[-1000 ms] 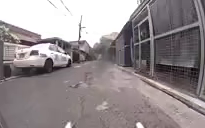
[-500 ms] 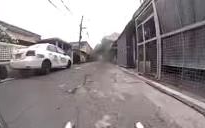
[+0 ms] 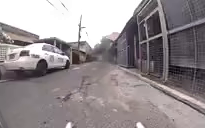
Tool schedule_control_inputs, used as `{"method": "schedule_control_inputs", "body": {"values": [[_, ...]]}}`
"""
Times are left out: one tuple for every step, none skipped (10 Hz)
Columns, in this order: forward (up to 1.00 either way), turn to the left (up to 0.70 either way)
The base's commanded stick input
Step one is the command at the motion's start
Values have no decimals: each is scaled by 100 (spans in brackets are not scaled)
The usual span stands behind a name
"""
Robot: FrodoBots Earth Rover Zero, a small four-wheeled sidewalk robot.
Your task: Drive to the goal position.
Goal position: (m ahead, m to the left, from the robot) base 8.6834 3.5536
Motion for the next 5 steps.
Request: {"method": "schedule_control_inputs", "body": {"values": [[69, 1], [69, 1], [69, 1], [69, 1], [69, 1]]}}
